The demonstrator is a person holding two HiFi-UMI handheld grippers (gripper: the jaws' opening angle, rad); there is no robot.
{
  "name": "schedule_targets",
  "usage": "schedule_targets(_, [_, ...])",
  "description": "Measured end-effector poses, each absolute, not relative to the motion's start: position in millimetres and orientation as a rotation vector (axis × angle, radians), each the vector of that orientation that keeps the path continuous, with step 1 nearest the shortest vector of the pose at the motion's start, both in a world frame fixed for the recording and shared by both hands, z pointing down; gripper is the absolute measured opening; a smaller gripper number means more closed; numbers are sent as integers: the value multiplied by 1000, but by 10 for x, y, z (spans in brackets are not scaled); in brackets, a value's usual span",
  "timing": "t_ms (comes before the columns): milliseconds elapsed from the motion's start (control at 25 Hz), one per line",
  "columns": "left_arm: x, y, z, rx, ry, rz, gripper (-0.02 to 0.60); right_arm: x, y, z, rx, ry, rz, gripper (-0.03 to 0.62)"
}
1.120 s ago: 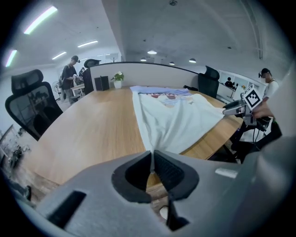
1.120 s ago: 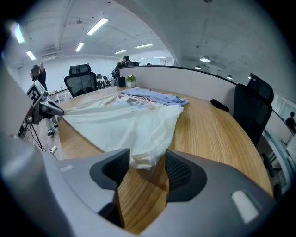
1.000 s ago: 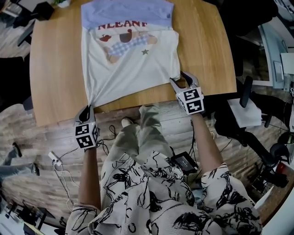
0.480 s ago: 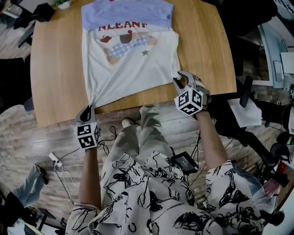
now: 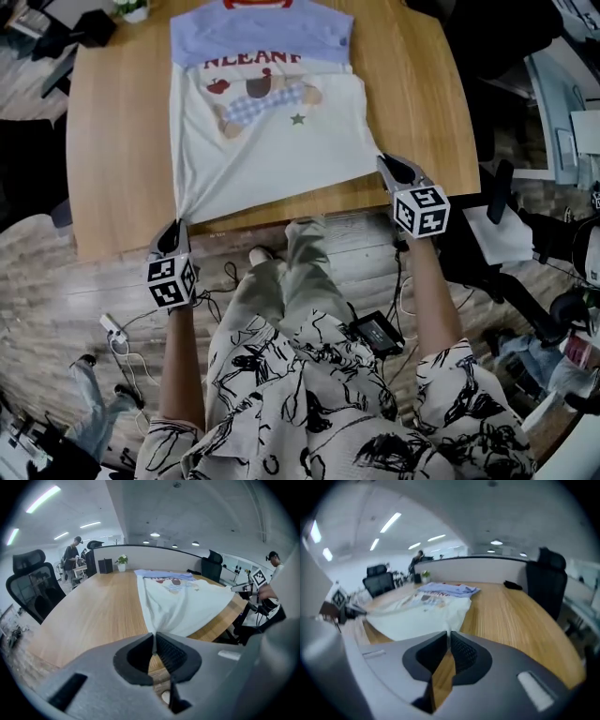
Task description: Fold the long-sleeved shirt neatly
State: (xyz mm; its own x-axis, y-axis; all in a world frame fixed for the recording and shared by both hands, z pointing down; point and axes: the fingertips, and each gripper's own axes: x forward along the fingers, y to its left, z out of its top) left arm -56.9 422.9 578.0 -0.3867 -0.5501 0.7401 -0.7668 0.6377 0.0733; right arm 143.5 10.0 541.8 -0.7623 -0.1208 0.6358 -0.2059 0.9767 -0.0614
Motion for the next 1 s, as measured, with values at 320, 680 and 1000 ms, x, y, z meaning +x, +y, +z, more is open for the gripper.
schedule_targets(320, [-553,4552,5511,1021,-2100,282,23,1996,581,5427,185,-2516,636,37])
schedule_targets(680, [-457,4704,5654,1033,-2049,318,23,2247,795,5646,217,-2457,650,37])
schedule_targets(1000, [-878,4386,4686,1130,-2223,224,23,1818,498,4505,230,-2689,544,35])
